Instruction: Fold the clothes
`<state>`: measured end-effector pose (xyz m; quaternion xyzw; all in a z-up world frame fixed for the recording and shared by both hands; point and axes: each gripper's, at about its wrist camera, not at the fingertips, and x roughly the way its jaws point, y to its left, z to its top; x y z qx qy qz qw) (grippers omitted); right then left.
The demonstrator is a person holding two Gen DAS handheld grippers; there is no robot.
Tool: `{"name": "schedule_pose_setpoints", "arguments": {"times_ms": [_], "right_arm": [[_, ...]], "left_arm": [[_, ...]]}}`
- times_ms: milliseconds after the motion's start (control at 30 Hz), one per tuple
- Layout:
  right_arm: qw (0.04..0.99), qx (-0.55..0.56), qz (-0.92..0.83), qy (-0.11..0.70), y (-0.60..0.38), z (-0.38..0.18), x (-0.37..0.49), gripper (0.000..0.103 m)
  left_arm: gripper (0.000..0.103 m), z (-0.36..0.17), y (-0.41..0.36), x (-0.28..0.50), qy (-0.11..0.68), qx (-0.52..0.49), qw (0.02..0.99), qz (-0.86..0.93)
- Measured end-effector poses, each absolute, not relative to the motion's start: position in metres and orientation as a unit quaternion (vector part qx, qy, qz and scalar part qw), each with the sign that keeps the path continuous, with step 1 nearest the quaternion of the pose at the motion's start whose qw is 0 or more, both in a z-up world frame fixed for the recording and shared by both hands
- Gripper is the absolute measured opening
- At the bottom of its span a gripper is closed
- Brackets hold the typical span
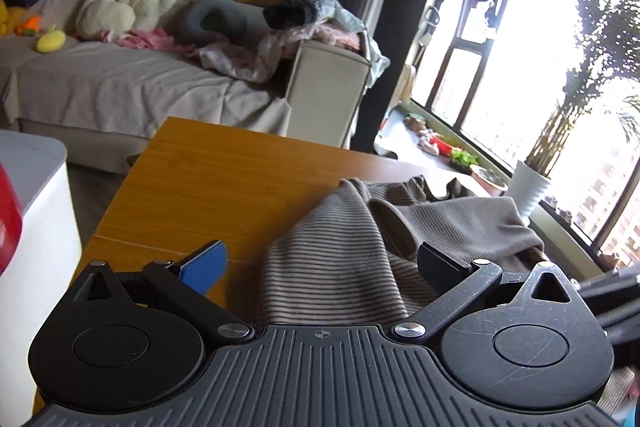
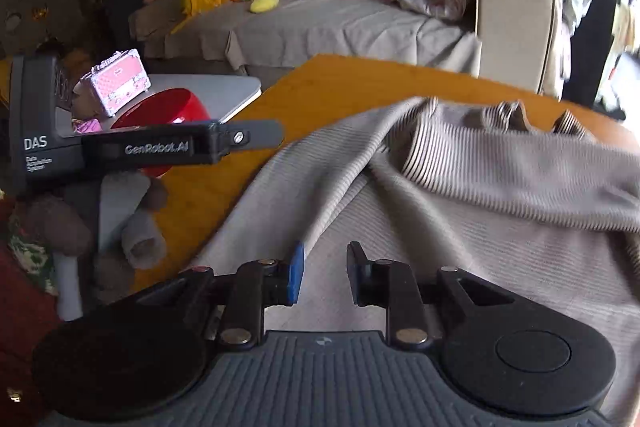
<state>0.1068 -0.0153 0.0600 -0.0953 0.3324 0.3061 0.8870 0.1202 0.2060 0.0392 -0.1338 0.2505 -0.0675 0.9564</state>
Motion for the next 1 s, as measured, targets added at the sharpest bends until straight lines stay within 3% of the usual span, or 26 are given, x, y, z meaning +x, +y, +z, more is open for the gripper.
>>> {"name": "schedule_pose_setpoints", "arguments": {"times_ms": [133,367,400,433,500,667,767,900,1000], "right_arm": [[0.911,-0.193,0.263,0.253,-0.004,0.054,0.135,0.035],[0.897,-0.176,0.252,0.317,0.015,0.009,0.192,0.051],[0.900,-0.174,0.256,0.308,0.012,0.007,0.193,0.049],[0.899,-0.176,0.265,0.303,0.010,0.006,0.195,0.029],[0.905,-0.164,0.261,0.294,0.004,0.015,0.198,0.009],[0.971,-0.084,0.160,0.157,-0.034,0.091,0.208,0.009],[0.977,-0.083,0.140,0.136,-0.032,0.105,0.216,0.009],[0.959,-0.070,0.165,0.218,-0.013,0.075,0.236,0.013],[0.944,-0.009,0.188,0.269,-0.018,0.057,0.239,0.036]], "left_arm": [[0.103,0.044,0.202,0.117,0.255,-0.129,0.956,-0.066],[0.103,0.038,0.183,0.112,0.248,-0.109,0.958,-0.096],[0.103,0.036,0.183,0.112,0.247,-0.107,0.958,-0.099],[0.103,0.032,0.183,0.113,0.247,-0.106,0.958,-0.101],[0.103,0.025,0.185,0.116,0.252,-0.115,0.955,-0.107],[0.103,0.016,0.190,0.119,0.258,-0.126,0.952,-0.109],[0.103,0.016,0.191,0.120,0.257,-0.133,0.951,-0.110],[0.103,0.016,0.192,0.121,0.256,-0.137,0.951,-0.110],[0.103,0.019,0.194,0.118,0.252,-0.138,0.951,-0.109]]}}
